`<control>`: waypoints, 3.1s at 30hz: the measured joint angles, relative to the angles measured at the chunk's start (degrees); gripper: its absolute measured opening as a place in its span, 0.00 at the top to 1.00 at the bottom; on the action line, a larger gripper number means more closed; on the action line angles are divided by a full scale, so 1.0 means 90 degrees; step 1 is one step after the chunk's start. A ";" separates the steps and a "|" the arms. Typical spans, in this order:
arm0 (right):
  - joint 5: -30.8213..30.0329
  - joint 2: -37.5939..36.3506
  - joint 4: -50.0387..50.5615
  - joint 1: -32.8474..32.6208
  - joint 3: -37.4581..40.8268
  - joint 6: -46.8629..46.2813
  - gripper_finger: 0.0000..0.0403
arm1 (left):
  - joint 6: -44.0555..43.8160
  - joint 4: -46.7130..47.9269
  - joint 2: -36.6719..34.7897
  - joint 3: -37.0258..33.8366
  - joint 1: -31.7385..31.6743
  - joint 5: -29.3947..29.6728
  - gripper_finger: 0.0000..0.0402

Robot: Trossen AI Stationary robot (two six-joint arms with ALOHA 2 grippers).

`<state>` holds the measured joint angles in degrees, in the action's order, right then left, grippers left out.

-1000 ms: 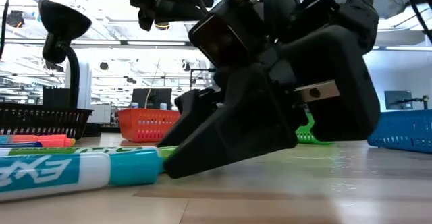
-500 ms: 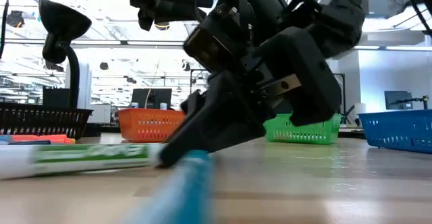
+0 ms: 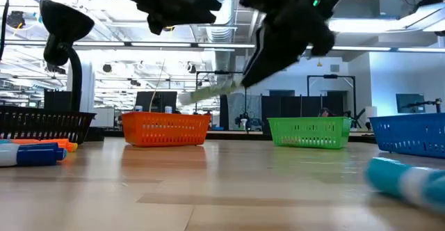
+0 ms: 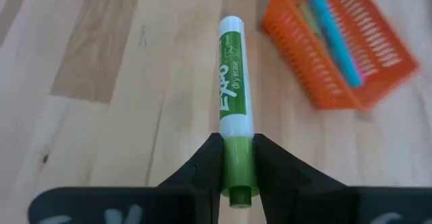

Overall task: Pick & Place Markers
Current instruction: Put the green marker pen into the black bin

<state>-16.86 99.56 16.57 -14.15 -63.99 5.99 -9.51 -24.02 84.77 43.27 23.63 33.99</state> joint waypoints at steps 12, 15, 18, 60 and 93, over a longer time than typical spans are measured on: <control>-0.0254 -0.0536 -0.0087 -0.0262 -0.0002 0.0035 0.84 | 0.0181 0.0562 0.0243 0.0002 -0.0672 -0.1286 0.63; -0.0345 -0.0509 -0.0058 -0.0291 -0.0002 0.0057 0.84 | 0.0176 0.0572 0.0454 0.0002 -0.0658 -0.1294 0.64; -0.0359 -0.0512 -0.0102 -0.0291 -0.0005 0.0057 0.84 | 0.0176 0.0568 0.0675 0.0002 -0.0664 -0.1286 0.64; -0.0294 -0.0514 0.0154 -0.0254 -0.0015 -0.0888 0.41 | -0.1257 0.1124 0.0704 0.0002 -0.0664 -0.1498 0.84; -0.0299 -0.0514 0.0274 -0.0253 -0.0015 -0.1179 0.38 | -0.8164 0.9076 -0.2572 -0.1237 0.0336 -0.1840 0.80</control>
<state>-19.55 94.94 19.04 -16.43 -64.12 -4.62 -82.98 57.66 61.63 32.13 26.65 17.42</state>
